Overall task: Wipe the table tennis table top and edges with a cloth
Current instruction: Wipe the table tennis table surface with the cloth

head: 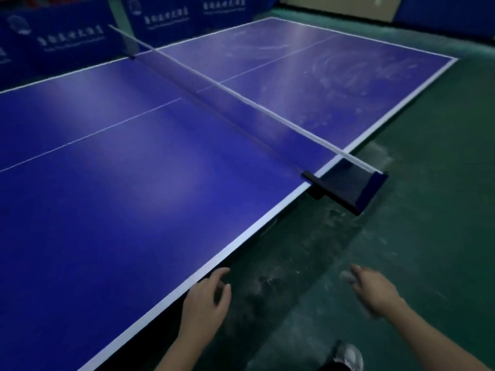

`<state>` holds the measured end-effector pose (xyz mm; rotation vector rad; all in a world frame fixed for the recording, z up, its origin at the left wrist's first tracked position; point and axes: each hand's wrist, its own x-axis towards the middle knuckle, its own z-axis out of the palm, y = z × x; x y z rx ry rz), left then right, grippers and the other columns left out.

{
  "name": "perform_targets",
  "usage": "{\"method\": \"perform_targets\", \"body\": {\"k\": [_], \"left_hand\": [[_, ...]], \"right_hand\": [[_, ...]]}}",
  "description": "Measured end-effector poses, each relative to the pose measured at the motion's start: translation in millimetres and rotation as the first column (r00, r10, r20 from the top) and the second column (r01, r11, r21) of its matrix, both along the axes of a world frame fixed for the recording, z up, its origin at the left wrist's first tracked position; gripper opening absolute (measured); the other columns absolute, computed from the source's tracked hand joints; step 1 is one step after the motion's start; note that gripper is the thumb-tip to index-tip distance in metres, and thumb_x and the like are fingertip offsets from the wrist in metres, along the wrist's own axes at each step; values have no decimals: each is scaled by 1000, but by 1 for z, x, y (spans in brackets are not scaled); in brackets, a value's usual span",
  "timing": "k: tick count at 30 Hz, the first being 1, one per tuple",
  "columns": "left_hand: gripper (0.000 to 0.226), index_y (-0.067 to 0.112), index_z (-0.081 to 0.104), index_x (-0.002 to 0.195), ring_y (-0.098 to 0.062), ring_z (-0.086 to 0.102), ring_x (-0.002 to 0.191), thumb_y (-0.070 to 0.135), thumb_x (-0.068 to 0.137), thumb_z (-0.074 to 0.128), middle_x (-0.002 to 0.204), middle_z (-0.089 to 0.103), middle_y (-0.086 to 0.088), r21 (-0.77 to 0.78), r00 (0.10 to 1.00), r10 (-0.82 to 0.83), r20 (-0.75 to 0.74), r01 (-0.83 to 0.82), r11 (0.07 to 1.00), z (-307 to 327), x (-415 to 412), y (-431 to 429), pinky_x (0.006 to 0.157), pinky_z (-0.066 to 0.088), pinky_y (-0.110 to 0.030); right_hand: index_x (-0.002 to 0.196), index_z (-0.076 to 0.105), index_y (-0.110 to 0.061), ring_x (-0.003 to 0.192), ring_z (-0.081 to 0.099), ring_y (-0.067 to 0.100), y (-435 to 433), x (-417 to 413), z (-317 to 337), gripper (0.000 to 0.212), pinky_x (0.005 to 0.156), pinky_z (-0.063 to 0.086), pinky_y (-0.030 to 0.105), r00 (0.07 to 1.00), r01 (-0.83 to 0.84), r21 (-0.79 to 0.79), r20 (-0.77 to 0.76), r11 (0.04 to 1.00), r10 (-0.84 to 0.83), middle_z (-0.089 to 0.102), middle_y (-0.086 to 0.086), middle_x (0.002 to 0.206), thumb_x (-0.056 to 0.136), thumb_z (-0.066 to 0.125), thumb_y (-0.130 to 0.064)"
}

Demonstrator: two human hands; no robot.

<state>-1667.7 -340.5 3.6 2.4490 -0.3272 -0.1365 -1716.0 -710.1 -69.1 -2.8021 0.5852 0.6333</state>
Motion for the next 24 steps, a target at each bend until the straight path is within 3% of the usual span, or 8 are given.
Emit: {"method": "perform_targets", "body": {"k": [1, 3, 5, 8, 12, 17, 24], "left_hand": [[6, 27, 63, 92, -9, 52, 57, 26, 89, 58, 59, 51, 13, 51, 995, -99, 6, 98, 994, 0, 6, -26, 59, 34, -23], [27, 17, 56, 65, -17, 49, 49, 28, 90, 58, 47, 40, 7, 93, 973, -232, 0, 231, 968, -2, 14, -82, 57, 32, -24], [37, 14, 47, 56, -20, 47, 46, 25, 89, 59, 45, 41, -1, 92, 948, -317, -17, 317, 944, -5, 18, -139, 53, 27, -17], [35, 16, 48, 59, -19, 50, 52, 28, 90, 57, 51, 50, -3, 73, 909, -415, -31, 416, 906, -10, 21, -224, 54, 24, -10], [20, 17, 67, 87, -14, 61, 77, 30, 92, 53, 81, 67, 4, 86, 852, -523, 8, 520, 850, -10, 24, -332, 75, 38, -20], [21, 16, 68, 102, -17, 63, 86, 13, 89, 51, 95, 69, 3, 36, 835, -549, 44, 548, 836, 6, 30, -435, 79, 40, -24], [23, 18, 63, 109, -14, 58, 89, 18, 90, 50, 95, 65, 4, 14, 902, -401, 158, 404, 914, 50, 106, -505, 81, 43, -30]], "right_hand": [[142, 35, -24, 120, 50, 22, -14, -16, 2, 48, 90, 43, 29, 999, 36, 5, 16, 999, -36, 48, 0, 141, 95, 44, -29], [144, 32, -25, 123, 49, 22, -49, -45, 7, 52, 93, 44, 30, 985, 150, 13, 84, 989, -151, 43, -2, 145, 95, 45, -29], [144, 33, -25, 124, 48, 23, -87, -75, 14, 52, 93, 44, 32, 954, 271, 37, 124, 962, -274, 42, -3, 146, 94, 46, -28], [144, 35, -23, 126, 48, 22, -147, -114, 19, 52, 97, 42, 32, 899, 412, 61, 137, 909, -416, 41, -2, 147, 94, 48, -28], [144, 36, -22, 126, 47, 21, -221, -138, 22, 52, 99, 40, 30, 854, 499, 96, 112, 861, -507, 41, -2, 147, 93, 49, -25], [143, 37, -21, 127, 47, 20, -292, -86, 41, 53, 98, 38, 28, 906, 376, 108, 165, 920, -390, 42, -4, 146, 92, 52, -23], [144, 35, -25, 122, 47, 23, -331, 74, 66, 56, 100, 37, 32, 945, 42, 139, 315, 989, -85, 41, -4, 146, 91, 52, -25]]}}
